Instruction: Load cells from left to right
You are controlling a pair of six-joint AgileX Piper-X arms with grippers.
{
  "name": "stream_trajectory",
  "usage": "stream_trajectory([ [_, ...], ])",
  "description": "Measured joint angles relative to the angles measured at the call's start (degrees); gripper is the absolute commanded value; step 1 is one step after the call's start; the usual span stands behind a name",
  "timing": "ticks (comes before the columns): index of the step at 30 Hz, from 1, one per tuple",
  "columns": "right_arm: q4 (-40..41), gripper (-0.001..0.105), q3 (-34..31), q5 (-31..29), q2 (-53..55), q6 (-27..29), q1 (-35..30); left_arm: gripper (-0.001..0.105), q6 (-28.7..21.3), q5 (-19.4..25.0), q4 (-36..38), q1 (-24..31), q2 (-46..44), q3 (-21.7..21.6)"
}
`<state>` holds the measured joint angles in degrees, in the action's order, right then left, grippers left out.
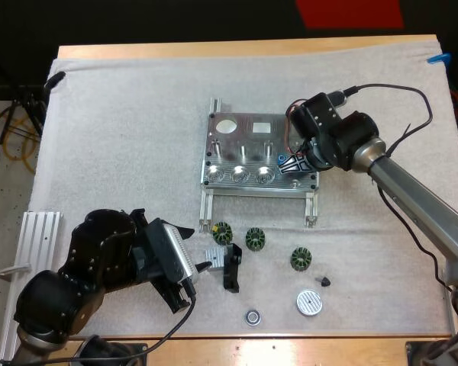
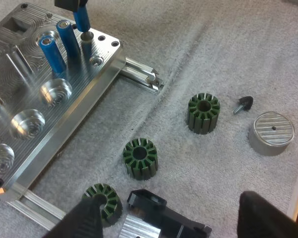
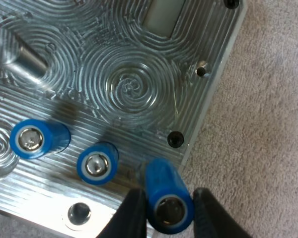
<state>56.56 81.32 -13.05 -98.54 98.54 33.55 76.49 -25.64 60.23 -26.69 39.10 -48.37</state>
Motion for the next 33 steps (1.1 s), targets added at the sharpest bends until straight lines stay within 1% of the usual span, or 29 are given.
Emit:
stream_trajectory([
  [6,0.00,0.020,0.00,0.36,-1.10,0.00,0.00,0.058,0.00,0.00,0.00,0.00,0.00,0.00],
  [11,0.00,0.020,0.00,2.61,-1.15,0.00,0.00,0.058,0.00,0.00,0.00,0.00,0.00,0.00],
  [18,0.00,0.020,-0.19,2.60,-1.15,0.00,0.00,0.058,0.00,0.00,0.00,0.00,0.00,0.00],
  [20,-0.39,0.020,-0.58,2.35,-1.15,0.00,0.00,0.058,0.00,0.00,0.00,0.00,0.00,0.00],
  [22,-0.37,0.020,-0.60,0.77,-1.02,0.00,0.00,0.058,0.00,0.00,0.00,0.00,0.00,0.00],
  [33,-0.75,0.020,-0.75,0.02,-1.02,0.00,0.00,0.058,0.00,0.00,0.00,0.00,0.00,0.00],
])
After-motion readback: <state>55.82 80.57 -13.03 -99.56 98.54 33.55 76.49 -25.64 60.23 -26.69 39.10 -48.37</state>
